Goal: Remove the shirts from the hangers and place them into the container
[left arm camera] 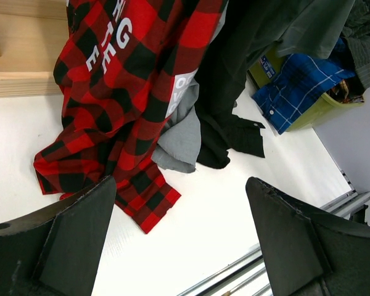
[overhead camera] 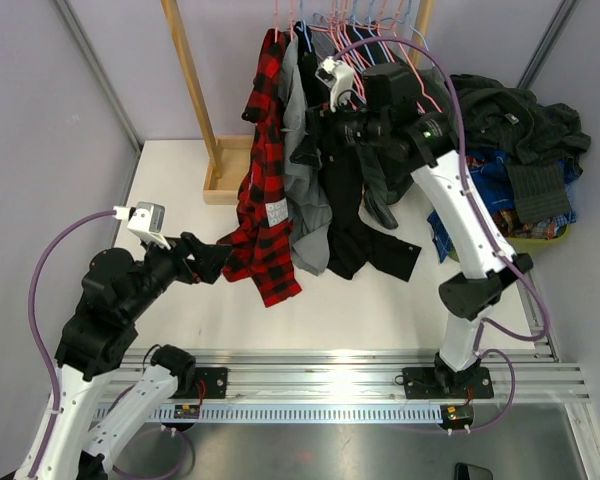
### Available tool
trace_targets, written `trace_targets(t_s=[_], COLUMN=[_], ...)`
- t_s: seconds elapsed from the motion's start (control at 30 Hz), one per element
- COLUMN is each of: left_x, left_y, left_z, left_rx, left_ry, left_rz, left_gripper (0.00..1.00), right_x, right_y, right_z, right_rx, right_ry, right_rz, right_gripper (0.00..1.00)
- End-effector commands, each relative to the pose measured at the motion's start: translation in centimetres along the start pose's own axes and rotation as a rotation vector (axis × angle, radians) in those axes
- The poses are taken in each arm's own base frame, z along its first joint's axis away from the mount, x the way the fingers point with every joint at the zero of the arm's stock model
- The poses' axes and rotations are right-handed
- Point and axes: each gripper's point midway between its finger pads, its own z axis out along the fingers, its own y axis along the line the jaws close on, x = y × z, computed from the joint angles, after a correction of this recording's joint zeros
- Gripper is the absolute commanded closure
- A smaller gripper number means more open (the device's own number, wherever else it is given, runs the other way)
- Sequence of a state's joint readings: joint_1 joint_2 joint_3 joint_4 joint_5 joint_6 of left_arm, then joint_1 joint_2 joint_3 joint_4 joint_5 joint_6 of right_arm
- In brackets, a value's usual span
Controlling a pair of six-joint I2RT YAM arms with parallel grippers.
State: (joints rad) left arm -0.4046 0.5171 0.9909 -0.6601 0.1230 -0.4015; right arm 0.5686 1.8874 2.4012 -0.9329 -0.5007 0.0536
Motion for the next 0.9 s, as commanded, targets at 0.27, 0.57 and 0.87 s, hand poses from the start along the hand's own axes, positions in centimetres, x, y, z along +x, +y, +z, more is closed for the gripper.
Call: trace_targets(t_s=[0.27, 0.57, 0.87], left_x=[-0.4, -0.3, -0.4], left_y=[-0.8, -0.5, -0.3], left_z=[0.5, 0.3, 0.0], left_rx=[0.041, 0.029, 0.020], left_ry=[-0.018, -0.016, -0.022], left_rz=[-0.017, -0.011, 0.000], left_gripper=[0.10, 0.10, 0.10], right_x=[-5.3, -5.5, -6.8], right_y=[0.2, -5.7, -10.3], right_z=[-8.2, -4.7, -1.8], right_rx=[0.240, 0.448, 0.602], right_ry=[-0.284, -0.240, -0.284], right_rz=[-0.132, -0.100, -0.089], right_gripper=[0.23, 0.28, 0.54])
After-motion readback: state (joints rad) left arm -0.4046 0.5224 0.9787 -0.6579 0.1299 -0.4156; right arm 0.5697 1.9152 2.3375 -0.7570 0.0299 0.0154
